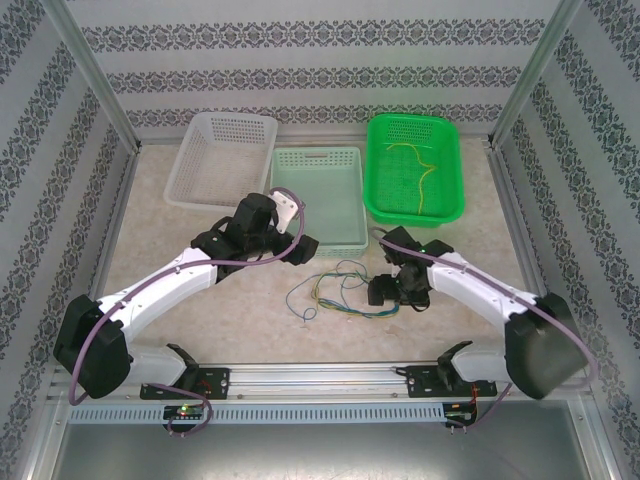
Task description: Untangle the cables
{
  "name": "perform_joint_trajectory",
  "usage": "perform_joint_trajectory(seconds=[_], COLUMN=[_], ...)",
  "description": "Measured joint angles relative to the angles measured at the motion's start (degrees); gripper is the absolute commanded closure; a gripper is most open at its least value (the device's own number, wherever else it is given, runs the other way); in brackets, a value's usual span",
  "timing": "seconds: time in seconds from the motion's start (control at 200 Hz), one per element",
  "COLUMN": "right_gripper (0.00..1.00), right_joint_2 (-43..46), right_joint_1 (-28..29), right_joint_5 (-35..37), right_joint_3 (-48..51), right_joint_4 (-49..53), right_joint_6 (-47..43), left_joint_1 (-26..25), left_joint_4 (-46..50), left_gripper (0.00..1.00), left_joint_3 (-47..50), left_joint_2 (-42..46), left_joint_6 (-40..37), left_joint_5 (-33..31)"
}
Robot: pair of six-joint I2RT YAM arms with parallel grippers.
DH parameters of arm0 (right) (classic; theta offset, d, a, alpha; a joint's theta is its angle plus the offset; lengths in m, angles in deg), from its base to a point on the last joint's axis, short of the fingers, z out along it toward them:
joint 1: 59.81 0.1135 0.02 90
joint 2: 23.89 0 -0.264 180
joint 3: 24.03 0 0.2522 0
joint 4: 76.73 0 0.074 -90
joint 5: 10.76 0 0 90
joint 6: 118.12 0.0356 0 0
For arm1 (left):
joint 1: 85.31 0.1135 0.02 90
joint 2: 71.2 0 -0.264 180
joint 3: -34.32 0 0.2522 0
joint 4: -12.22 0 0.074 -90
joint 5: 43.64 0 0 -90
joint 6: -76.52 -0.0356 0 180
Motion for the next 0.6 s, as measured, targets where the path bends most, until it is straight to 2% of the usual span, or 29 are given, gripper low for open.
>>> perform_joint_trajectory(seconds=[0.105,0.275,0.41,0.6], right_gripper=[0.21,0.42,0.57,0.92], right_joint_2=[-4.96,-8.70,-9.81,-12.94], right_joint_1=[1.57,3.02,3.30,3.72], right_joint_5=[1.42,6.84,8.46,9.20], right_joint_3=[-0.94,-2.64,-2.91,-3.13], right_joint_4=[-0.35,-1.20,-4.11,-6.12], right_joint_6=[-0.28,-0.28,-0.35,-1.57], left_joint_1=[0.00,0.00,0.00,0.00], left_joint_4=[0.02,0.00,0.02,0.02], left_gripper=[0.00,0.00,0.00,0.00], left_joint_3=[0.00,0.00,0.00,0.00], left_joint_2=[0.00,0.00,0.00,0.00], left_joint_6=[-0.02,-0.02,-0.02,-0.17], left_joint_5=[-0.02,-0.04,-0.02,-0.02])
